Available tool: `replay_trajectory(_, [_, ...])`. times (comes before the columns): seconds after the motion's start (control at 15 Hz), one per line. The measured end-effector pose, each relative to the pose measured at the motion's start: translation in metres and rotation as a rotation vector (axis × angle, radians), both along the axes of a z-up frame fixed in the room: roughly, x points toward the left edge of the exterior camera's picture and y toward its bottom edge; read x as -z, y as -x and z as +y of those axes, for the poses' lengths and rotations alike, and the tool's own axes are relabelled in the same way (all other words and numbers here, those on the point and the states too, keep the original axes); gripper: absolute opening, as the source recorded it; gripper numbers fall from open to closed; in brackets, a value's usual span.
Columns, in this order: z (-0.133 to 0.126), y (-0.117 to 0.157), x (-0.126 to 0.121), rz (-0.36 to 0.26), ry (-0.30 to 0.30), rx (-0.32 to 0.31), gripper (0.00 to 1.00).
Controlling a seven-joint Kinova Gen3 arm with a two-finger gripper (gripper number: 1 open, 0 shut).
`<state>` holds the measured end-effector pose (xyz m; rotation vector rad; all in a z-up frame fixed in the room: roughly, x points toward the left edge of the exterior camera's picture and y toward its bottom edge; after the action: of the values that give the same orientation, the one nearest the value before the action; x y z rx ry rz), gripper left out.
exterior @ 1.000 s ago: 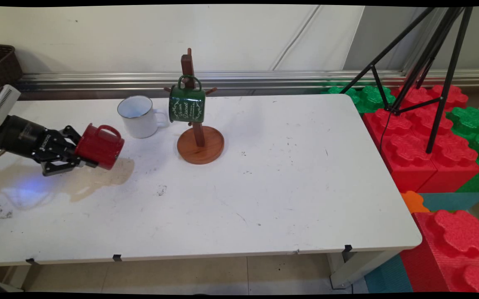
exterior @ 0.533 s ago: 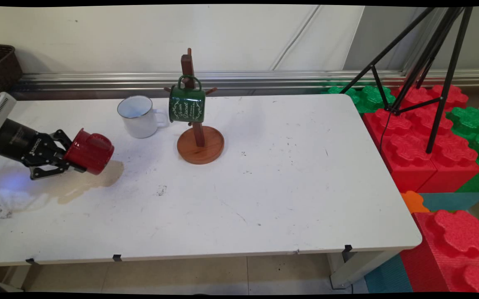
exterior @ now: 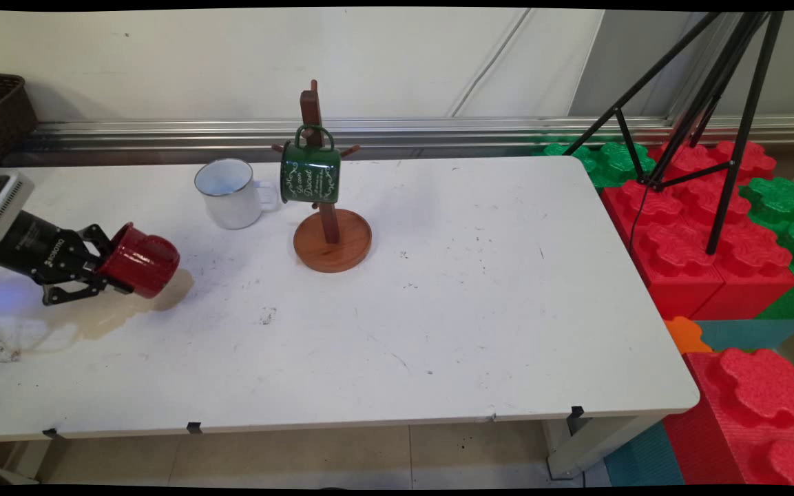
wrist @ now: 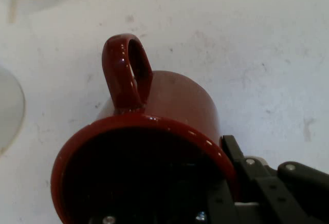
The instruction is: Place the picked object on the table
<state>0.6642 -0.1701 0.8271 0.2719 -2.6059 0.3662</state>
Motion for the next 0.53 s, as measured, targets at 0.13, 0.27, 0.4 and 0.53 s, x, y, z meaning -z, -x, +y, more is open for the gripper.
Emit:
replay_trajectory(0.13, [0.0, 0.0002, 0.0027, -0.018, -0.004, 0.007, 0.0])
replay_trajectory(0.27, [-0.0008, 0.001, 0.0052, -0.034, -0.006, 0.014, 0.0])
replay_trajectory(0.4, [-0.0026, 0.0029, 0.0076, -0.055, -0.005, 0.023, 0.0])
replay_trajectory(0.53, [-0.0041, 0.0044, 0.0091, -0.066, -0.004, 0.029, 0.0])
